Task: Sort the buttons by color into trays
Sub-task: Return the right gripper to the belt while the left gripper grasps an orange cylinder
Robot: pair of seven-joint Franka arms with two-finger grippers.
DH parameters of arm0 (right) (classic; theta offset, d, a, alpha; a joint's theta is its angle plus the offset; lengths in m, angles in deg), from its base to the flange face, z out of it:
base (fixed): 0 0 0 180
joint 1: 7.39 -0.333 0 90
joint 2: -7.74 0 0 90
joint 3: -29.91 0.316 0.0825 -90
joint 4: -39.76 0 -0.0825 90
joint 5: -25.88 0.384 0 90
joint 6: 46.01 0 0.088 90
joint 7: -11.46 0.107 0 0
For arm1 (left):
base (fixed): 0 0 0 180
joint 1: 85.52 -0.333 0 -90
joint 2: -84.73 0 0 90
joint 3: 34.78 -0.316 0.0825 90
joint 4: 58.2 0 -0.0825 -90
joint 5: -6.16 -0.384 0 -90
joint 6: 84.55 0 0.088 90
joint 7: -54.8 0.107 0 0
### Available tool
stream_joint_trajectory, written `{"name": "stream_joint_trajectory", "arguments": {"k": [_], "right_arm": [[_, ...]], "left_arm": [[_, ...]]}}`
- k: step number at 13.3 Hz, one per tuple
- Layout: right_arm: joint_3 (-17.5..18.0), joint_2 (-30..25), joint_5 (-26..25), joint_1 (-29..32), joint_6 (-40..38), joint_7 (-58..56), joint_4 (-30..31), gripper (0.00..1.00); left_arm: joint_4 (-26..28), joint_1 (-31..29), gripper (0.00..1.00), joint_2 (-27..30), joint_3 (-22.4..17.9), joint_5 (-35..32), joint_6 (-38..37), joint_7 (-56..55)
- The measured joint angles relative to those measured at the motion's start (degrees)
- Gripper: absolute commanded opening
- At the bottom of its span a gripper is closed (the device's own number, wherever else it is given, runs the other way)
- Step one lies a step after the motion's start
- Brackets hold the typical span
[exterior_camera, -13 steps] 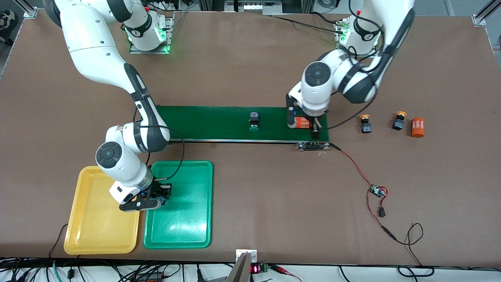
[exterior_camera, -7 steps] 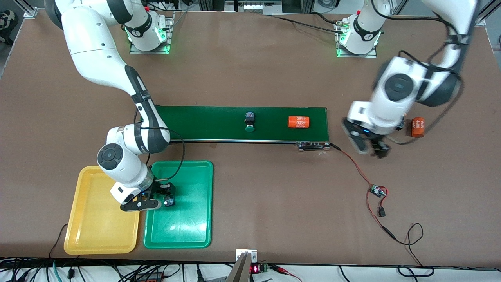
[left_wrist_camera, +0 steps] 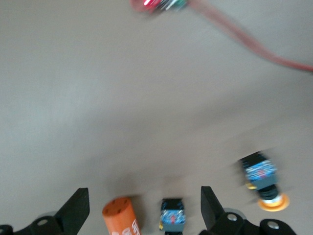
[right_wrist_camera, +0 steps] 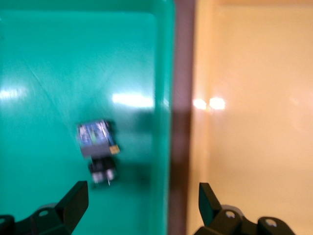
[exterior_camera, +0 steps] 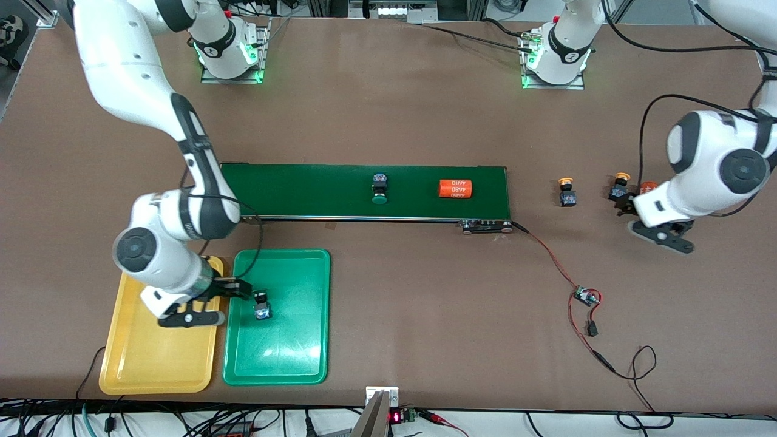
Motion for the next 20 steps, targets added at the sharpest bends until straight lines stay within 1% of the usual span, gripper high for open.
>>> {"name": "stream_joint_trajectory", "arguments": {"k": [2,4,6,7,9,11,14,16,17,18,19,20], "right_arm": [[-1.4,-5.5,0.0,0.2,-10.6,-0.5,-0.6,1.00],[-2.5,-11.5,-0.1,0.9,-20.1,-3.3,-0.5,1.00],[-3.0,-15.5,-0.1,2.1,-26.6,-5.6,-0.4,1.00],[-3.0,-16.6,-0.1,2.4,-28.1,-6.2,-0.1,1.00],[-3.0,-18.5,-0.1,2.3,-28.7,-6.4,2.1,1.00],[-3.0,-21.5,-0.1,2.2,-27.0,-6.3,7.1,1.00],[-2.4,-29.2,0.1,2.1,-20.3,-5.6,19.9,1.00],[0.0,-33.7,0.2,2.1,-16.6,-1.6,27.4,1.00],[2.0,-35.5,0.2,2.0,-14.5,1.4,30.8,1.00],[4.4,-36.9,0.3,1.9,-12.0,4.6,34.1,1.00],[7.2,-38.1,0.3,1.8,-8.9,8.3,37.4,1.00],[10.1,-39.0,0.3,1.6,-5.7,12.2,40.6,1.00]], "left_arm": [[0.0,-4.4,1.00,-2.6,-0.2,0.1,0.1,-0.7],[0.1,-7.3,1.00,-3.6,-0.2,0.2,0.0,-1.3],[0.5,-9.9,1.00,-4.3,-0.2,0.2,0.0,0.2],[0.9,-10.9,1.00,-4.6,-0.2,0.2,0.0,1.1],[1.6,-11.9,1.00,-5.1,-0.2,0.2,0.0,1.8],[2.3,-12.3,1.00,-6.0,-0.2,0.2,0.5,1.8],[3.2,-12.8,1.00,-7.5,-0.3,0.2,2.3,1.8],[3.5,-12.8,1.00,-8.4,-0.7,0.2,3.1,1.8],[3.8,-12.8,0.97,-9.0,-1.1,0.2,4.6,1.8],[4.1,-12.9,0.86,-9.5,-1.6,0.2,5.9,1.8],[4.4,-12.9,0.66,-10.0,-2.0,0.2,6.5,2.0],[4.6,-12.9,0.39,-10.3,-2.3,0.2,6.8,2.4]]}}
